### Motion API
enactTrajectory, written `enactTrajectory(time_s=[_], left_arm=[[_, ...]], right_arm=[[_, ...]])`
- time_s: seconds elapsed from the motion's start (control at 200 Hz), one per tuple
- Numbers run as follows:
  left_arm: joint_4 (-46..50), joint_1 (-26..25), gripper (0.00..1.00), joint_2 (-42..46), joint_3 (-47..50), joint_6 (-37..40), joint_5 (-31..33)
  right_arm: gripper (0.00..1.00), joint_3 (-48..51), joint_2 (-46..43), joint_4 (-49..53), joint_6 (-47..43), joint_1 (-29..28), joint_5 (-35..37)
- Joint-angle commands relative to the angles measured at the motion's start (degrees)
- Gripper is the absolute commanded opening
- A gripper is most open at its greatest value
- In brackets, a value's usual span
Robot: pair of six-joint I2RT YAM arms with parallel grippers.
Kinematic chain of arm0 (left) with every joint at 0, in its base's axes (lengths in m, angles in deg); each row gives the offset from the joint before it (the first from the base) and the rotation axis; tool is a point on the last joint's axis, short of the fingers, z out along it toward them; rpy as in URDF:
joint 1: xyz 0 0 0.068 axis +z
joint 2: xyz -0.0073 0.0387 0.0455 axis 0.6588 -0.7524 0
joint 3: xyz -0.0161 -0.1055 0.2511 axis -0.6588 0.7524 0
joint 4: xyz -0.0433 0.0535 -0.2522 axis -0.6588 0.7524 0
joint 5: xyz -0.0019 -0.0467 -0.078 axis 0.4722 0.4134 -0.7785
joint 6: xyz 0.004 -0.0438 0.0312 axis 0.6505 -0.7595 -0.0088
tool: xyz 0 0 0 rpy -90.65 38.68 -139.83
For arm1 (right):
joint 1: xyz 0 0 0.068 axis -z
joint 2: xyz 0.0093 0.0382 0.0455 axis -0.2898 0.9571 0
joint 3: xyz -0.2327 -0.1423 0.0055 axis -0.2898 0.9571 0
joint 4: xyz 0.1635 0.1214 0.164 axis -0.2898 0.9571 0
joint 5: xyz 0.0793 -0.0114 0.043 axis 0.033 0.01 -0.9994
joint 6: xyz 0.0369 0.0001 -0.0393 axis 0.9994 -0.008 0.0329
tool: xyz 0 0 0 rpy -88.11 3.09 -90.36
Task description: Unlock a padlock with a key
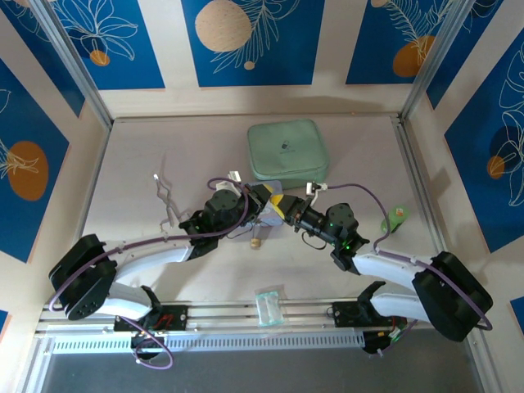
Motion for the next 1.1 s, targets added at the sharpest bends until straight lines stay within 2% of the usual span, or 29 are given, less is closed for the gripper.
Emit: enactTrajectory(time_s=[0.0, 0.14, 0.23, 0.28, 0.345, 0.415, 0.495, 0.59, 0.76, 0.861, 0.976, 1.091], left_arm=[[-0.52, -0.11, 0.0, -0.03, -1.72, 1.59, 0.45], [-1.96, -0.11, 0.26, 0.01, -0.44, 2.3, 1.29], [-1.24, -0.04, 0.55, 0.95, 0.05, 3.51, 2.74], [-0.85, 0.14, 0.67, 1.77, 0.31, 5.11, 3.62], [1.64, 0.51, 0.78, 3.28, 0.14, 7.35, 4.44], [6.55, 1.3, 0.84, 4.86, -0.41, 9.24, 4.38], [11.82, 2.16, 0.86, 6.87, -0.17, 11.36, 3.7], [16.77, 2.22, 0.89, 9.99, 1.21, 15.75, 4.57], [33.5, 2.2, 0.99, 12.19, -0.6, 25.19, 2.37], [34.47, 2.18, 0.97, 11.17, 1.5, 26.44, -1.33], [32.91, 1.93, 0.92, 7.33, 2.03, 30.26, -5.98], [31.24, 2.0, 0.89, 2.52, 1.49, 33.94, -6.33]], right_arm=[[0.0, -0.1, -1.78, 3.61, -1.34, 0.56, 1.14], [0.0, -0.03, -3.17, 7.02, -1.56, 1.45, 0.28], [0.0, 0.83, -3.95, 8.02, -1.44, 2.14, -0.39], [0.0, 1.32, -4.39, 8.59, -1.28, 2.55, -0.95], [0.0, 1.8, -4.99, 9.79, -1.29, 3.19, -1.62], [0.0, 2.12, -5.98, 11.75, -1.98, 3.95, -2.87], [0.0, 1.73, -7.69, 17.15, -3.97, 4.68, -4.61], [0.0, -0.32, -10.63, 28.29, -9.26, 4.81, -5.89], [0.0, -2.48, -15.45, 43.72, -18.11, 4.39, -4.8], [0.0, -2.36, -16.94, 47.96, -21.27, 4.54, -4.14], [0.0, -1.36, -16.33, 47.98, -23.1, 4.91, -5.04], [0.0, -0.48, -15.11, 45.61, -23.85, 5.5, -7.48]])
